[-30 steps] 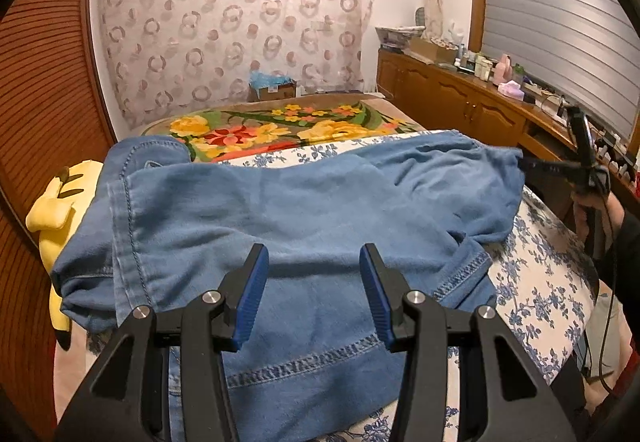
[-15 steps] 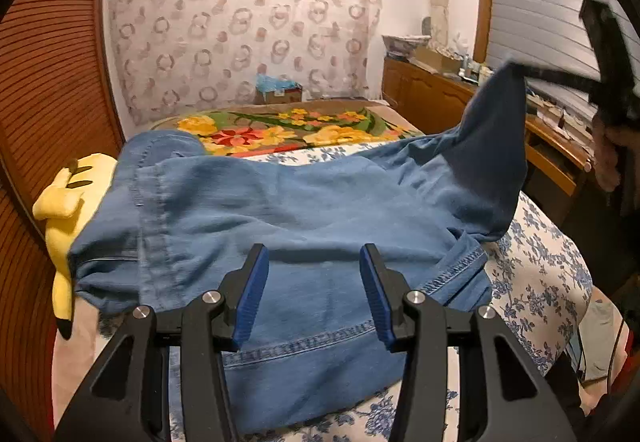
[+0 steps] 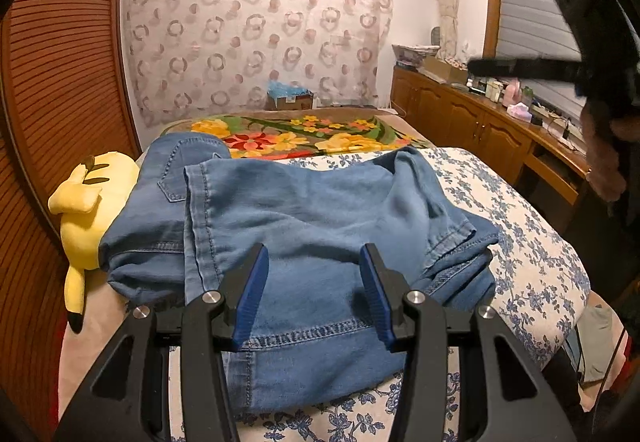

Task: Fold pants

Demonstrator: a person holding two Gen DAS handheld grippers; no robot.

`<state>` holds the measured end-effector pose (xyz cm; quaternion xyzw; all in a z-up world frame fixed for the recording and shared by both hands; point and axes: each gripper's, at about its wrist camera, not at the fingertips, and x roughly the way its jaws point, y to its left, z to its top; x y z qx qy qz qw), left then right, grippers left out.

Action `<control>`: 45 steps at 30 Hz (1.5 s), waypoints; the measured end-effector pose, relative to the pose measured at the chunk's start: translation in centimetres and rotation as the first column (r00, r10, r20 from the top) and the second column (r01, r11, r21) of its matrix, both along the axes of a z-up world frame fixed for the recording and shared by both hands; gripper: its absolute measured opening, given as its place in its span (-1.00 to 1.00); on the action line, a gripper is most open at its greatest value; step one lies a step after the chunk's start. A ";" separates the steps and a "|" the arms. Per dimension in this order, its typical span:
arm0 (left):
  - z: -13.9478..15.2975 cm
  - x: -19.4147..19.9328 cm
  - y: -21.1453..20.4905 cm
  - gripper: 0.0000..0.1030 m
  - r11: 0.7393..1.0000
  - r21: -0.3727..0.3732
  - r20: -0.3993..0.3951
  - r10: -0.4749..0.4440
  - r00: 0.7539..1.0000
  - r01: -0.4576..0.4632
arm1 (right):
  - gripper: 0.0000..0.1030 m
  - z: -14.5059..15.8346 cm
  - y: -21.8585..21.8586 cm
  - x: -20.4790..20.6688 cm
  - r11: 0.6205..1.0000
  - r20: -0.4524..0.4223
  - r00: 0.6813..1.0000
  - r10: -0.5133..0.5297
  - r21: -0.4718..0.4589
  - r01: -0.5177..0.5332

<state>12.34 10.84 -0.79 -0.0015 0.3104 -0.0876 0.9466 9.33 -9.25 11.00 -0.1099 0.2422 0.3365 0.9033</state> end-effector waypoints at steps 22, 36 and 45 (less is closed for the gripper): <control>-4.7 1.6 -5.3 -0.06 0.992 0.036 -0.109 -0.116 0.987 0.120 | -0.28 -7.5 3.6 8.2 0.992 -0.232 0.966 -0.119 -0.057 0.108; -7.4 4.0 -6.1 -0.06 0.992 0.065 -0.175 -0.096 0.980 0.108 | -0.26 -9.8 3.9 10.2 0.991 -0.325 0.936 -0.132 -0.035 0.128; -6.0 3.2 -6.1 -0.43 0.991 0.075 -0.077 -0.104 0.992 0.110 | -0.79 -10.5 3.9 9.0 0.997 -0.270 0.960 -0.070 0.009 0.075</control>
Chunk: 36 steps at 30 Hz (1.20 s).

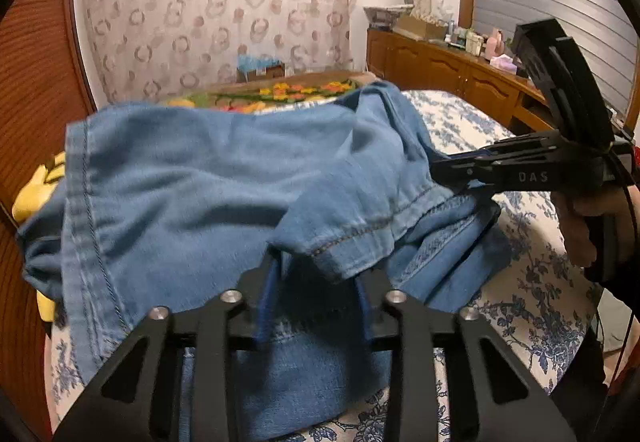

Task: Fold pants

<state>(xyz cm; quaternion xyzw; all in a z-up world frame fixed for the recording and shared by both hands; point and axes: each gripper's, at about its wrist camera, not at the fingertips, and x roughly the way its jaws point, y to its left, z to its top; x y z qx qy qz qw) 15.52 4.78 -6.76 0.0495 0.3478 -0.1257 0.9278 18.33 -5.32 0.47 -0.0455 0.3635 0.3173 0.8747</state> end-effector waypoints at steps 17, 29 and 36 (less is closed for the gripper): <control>6.5 -5.1 0.9 -0.98 0.996 -0.067 0.158 -0.052 0.986 0.063 | -0.90 12.5 -1.0 -2.9 0.992 0.289 0.957 0.034 0.107 -0.068; 7.7 -7.3 4.8 -0.87 0.996 -0.086 0.169 0.041 0.985 -0.027 | -0.91 15.3 6.5 -5.1 0.968 0.322 0.918 0.231 0.020 -0.250; 6.3 -7.6 8.5 -0.30 0.989 -0.086 0.130 0.129 0.983 -0.118 | -0.91 14.6 10.1 -1.9 0.946 0.278 0.908 0.314 -0.005 -0.326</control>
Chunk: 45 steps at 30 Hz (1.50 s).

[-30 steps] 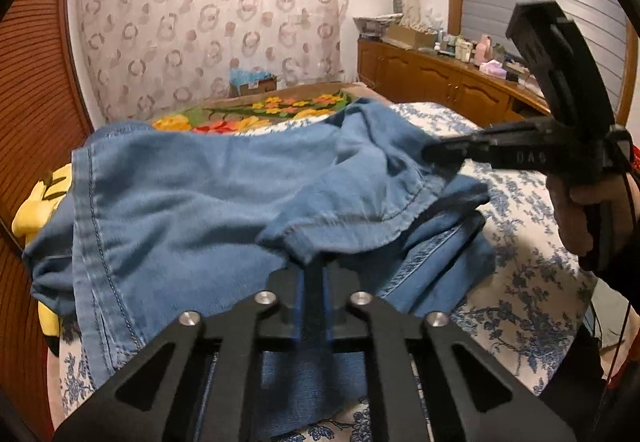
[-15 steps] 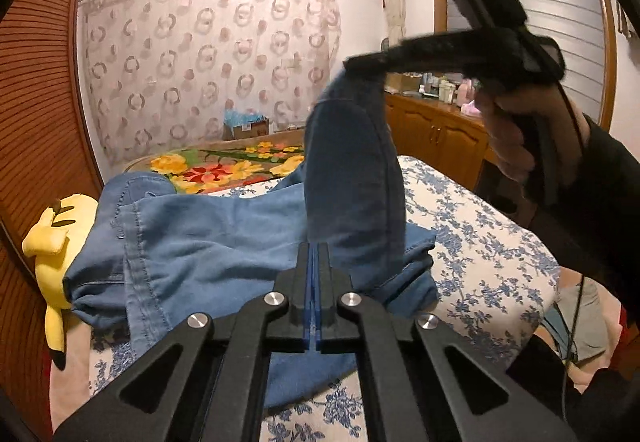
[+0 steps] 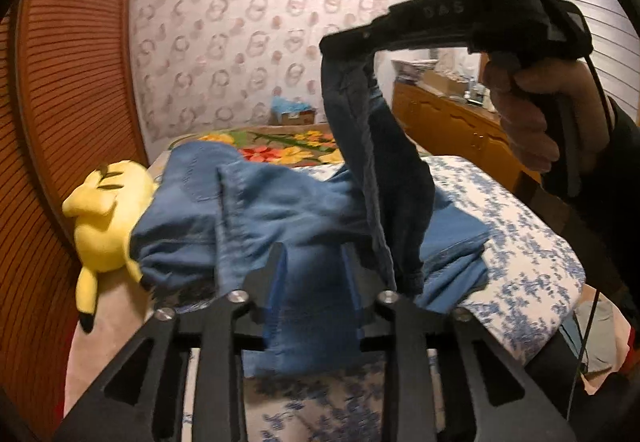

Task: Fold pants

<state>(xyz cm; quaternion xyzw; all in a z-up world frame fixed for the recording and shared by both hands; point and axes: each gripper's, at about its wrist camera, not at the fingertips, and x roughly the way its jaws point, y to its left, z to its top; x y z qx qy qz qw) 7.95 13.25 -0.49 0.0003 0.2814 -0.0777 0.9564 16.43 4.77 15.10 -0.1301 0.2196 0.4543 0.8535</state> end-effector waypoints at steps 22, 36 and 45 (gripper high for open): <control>-6.1 3.2 -1.6 -0.07 1.000 -0.018 -0.144 -0.027 0.989 0.025 | -0.36 -6.9 -11.8 0.8 0.967 -0.013 0.972 -0.233 -0.113 0.230; -8.1 4.1 -2.5 -0.07 1.000 0.002 -0.193 -0.001 0.981 0.001 | -0.17 -11.8 -20.0 -3.8 0.922 -0.118 0.918 -0.378 -0.138 0.362; -6.2 2.6 -2.9 -0.79 1.000 -0.002 -0.106 -0.018 0.994 0.018 | -0.13 -13.4 -19.6 -1.3 0.920 -0.186 0.901 -0.392 -0.089 0.382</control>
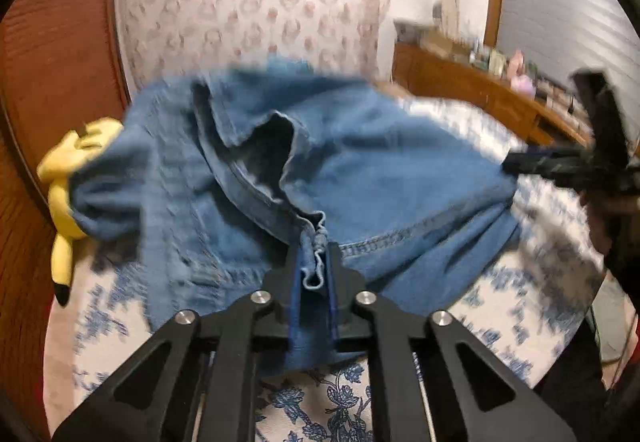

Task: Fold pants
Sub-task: 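Grasp the jeans fly edge with the left tool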

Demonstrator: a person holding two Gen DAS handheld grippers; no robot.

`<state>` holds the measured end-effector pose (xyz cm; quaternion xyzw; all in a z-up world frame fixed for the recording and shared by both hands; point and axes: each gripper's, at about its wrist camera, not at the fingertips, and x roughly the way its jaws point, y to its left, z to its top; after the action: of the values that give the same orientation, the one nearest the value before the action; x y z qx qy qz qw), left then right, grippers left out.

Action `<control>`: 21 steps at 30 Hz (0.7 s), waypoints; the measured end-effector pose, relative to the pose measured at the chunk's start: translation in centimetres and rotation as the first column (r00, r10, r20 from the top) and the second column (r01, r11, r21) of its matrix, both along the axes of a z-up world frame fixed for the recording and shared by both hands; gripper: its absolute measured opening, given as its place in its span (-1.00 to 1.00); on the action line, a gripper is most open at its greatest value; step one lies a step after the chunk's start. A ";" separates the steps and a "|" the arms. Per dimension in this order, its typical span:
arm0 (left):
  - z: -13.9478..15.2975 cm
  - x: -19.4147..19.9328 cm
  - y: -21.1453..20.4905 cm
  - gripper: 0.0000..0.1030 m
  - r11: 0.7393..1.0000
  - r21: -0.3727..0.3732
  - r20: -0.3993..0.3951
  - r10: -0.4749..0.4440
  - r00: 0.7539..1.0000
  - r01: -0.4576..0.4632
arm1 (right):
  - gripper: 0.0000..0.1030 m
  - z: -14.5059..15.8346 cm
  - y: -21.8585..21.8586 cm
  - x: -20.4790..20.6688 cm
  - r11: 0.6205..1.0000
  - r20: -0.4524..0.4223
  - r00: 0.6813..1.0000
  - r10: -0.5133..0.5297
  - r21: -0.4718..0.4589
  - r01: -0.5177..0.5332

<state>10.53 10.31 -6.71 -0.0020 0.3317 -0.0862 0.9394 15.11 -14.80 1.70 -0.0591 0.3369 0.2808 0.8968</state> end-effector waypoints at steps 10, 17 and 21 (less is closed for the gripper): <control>1.1 -1.0 2.8 -0.74 0.998 -0.043 -0.035 0.044 0.998 -0.045 | -0.12 -1.2 1.6 1.1 0.999 -0.050 0.998 0.025 0.042 -0.023; -0.5 -0.7 2.9 -0.61 0.996 -0.047 -0.078 0.067 0.995 -0.071 | -0.12 -2.5 3.0 3.0 0.998 -0.105 0.994 0.042 0.048 -0.037; -0.6 -0.7 3.1 -0.49 0.996 -0.048 -0.082 0.074 0.994 -0.078 | -0.12 -3.2 3.8 3.6 0.997 -0.133 0.990 0.054 0.065 -0.046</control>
<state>9.84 13.45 -7.28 -0.0422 0.3665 -0.0586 0.9276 18.68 -10.97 -1.52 -0.0209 0.3864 0.3166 0.8660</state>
